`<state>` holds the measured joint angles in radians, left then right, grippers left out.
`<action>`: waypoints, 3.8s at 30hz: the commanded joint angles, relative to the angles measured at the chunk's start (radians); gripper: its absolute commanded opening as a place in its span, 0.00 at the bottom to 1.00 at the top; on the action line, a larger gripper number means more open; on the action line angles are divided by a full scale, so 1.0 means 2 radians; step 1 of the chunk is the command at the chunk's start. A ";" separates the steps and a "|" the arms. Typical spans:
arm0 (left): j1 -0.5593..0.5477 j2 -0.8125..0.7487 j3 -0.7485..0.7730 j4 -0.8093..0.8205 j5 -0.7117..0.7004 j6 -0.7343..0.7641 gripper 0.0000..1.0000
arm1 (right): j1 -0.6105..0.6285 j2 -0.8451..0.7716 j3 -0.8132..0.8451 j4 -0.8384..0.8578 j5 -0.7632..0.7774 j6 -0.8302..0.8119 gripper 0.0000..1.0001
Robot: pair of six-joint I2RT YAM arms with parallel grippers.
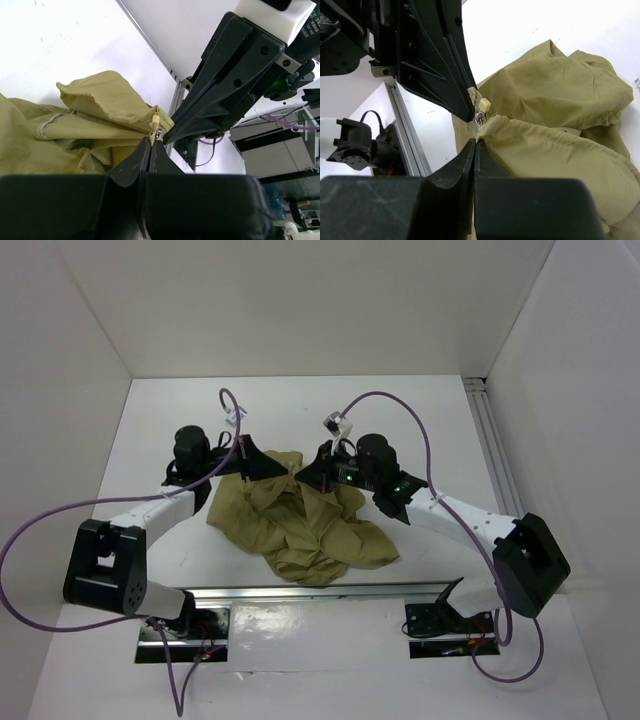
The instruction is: Zip up the jacket
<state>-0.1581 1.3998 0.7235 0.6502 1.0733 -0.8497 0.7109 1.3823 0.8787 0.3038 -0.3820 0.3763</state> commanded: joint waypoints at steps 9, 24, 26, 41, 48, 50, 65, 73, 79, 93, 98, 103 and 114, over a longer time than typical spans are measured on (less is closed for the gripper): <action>0.003 0.023 0.024 0.026 0.042 -0.012 0.00 | 0.004 -0.005 0.003 0.025 -0.010 -0.029 0.00; 0.041 0.056 0.069 -0.007 0.121 -0.051 0.00 | -0.007 -0.045 -0.037 0.005 -0.031 -0.086 0.00; 0.041 0.056 0.069 -0.001 0.126 -0.051 0.00 | -0.012 -0.045 -0.044 0.024 -0.038 -0.086 0.00; 0.041 0.056 0.065 0.022 0.140 -0.074 0.00 | -0.012 -0.012 -0.021 0.083 -0.104 -0.091 0.00; 0.041 0.056 0.065 0.012 0.149 -0.075 0.00 | -0.012 -0.002 -0.006 0.087 -0.109 -0.100 0.00; 0.041 0.056 0.065 0.004 0.149 -0.065 0.00 | -0.012 0.003 -0.006 0.083 -0.109 -0.105 0.00; 0.036 0.052 0.069 -0.018 0.154 -0.050 0.00 | -0.012 0.026 0.018 0.087 -0.113 -0.114 0.00; 0.032 0.052 0.069 -0.037 0.154 -0.035 0.00 | -0.012 0.026 0.018 0.097 -0.113 -0.114 0.00; 0.032 0.056 0.069 -0.037 0.154 -0.035 0.00 | -0.012 0.026 0.022 0.097 -0.113 -0.114 0.00; 0.032 0.056 0.069 0.003 0.154 -0.062 0.00 | -0.012 0.026 0.018 0.087 -0.118 -0.114 0.00; 0.032 0.056 0.069 0.010 0.154 -0.067 0.00 | -0.012 0.026 0.009 0.087 -0.118 -0.114 0.00; 0.032 0.056 0.069 0.010 0.154 -0.067 0.00 | -0.012 0.026 0.009 0.087 -0.118 -0.109 0.00; 0.036 0.061 0.065 0.026 0.148 -0.081 0.00 | -0.012 0.017 0.004 0.083 -0.114 -0.109 0.00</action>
<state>-0.0902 1.5181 0.8288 0.6373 1.3437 -1.0027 0.6907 1.4311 0.8768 0.4183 -0.5999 0.1661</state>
